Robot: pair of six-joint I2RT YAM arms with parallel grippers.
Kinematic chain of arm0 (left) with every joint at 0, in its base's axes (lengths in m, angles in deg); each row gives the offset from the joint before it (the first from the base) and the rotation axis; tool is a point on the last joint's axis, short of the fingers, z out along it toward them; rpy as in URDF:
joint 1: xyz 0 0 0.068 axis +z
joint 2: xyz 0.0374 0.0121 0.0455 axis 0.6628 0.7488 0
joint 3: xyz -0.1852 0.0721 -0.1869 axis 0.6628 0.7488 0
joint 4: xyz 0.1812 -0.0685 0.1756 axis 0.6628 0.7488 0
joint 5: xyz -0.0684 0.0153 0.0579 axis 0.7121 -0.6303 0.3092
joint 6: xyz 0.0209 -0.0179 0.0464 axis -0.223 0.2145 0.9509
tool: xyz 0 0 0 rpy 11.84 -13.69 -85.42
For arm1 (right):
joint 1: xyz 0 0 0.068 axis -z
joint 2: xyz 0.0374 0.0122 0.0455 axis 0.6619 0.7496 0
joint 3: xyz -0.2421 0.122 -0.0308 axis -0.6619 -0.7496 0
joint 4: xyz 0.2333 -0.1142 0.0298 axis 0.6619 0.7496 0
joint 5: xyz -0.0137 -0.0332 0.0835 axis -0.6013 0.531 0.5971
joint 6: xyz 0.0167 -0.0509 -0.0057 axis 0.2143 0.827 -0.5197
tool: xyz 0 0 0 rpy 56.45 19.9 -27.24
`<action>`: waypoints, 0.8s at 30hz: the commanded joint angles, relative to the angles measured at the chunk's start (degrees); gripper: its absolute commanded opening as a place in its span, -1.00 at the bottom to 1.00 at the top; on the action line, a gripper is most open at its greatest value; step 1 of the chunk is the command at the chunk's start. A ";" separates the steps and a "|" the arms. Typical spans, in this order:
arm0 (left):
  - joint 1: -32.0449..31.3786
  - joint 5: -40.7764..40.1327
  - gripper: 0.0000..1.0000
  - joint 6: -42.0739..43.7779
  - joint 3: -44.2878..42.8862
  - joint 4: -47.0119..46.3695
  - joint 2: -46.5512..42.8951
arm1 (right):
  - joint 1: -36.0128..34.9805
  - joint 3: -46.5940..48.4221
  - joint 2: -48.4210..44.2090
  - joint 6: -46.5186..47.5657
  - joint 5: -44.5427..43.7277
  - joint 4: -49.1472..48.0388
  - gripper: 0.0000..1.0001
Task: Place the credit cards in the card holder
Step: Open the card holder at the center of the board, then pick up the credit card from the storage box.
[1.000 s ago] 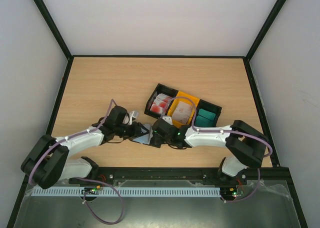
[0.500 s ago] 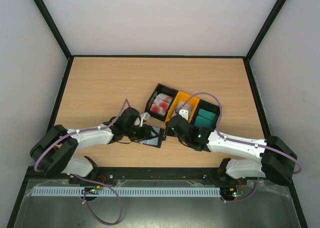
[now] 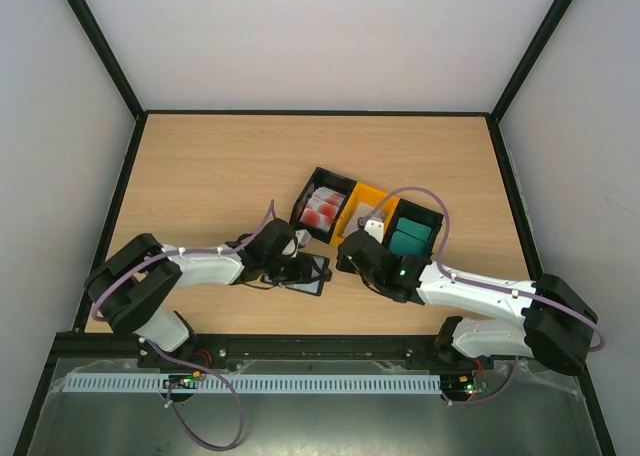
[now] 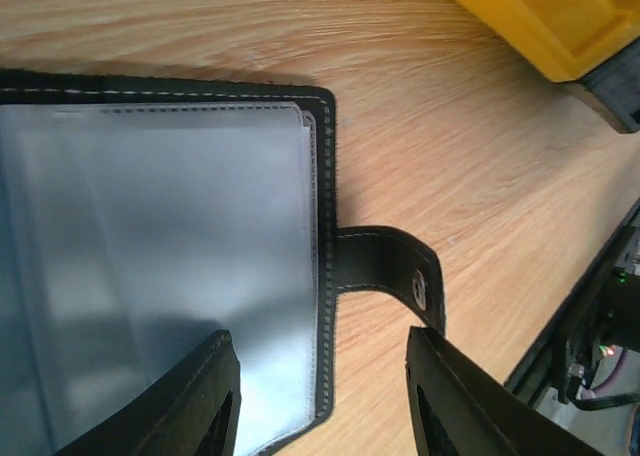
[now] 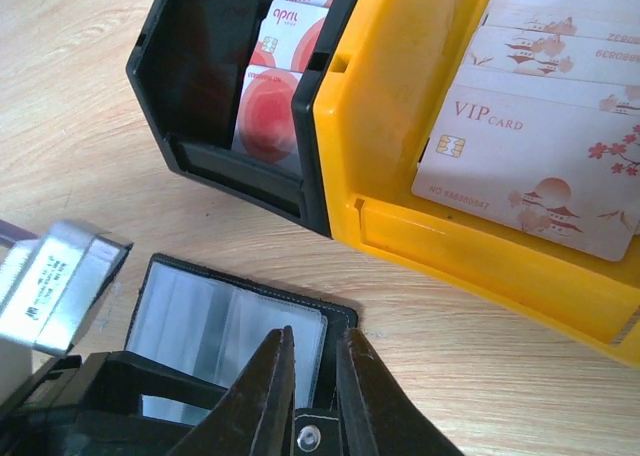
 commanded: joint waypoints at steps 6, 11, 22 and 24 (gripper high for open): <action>-0.19 -4.39 0.27 8.43 -14.76 19.69 -4.30 | 6.28 12.52 -1.49 17.80 4.27 14.07 -0.44; 1.93 -9.84 0.32 10.34 -22.79 28.15 -3.99 | 8.50 17.73 -1.31 23.43 3.81 18.22 -0.23; 6.77 -21.78 0.13 -3.24 -20.79 24.81 -5.65 | 16.92 25.81 8.86 31.36 11.48 22.69 -0.12; 7.86 -22.86 0.10 -5.98 -18.58 22.88 -6.69 | 17.05 28.25 11.42 32.25 12.26 23.62 -0.11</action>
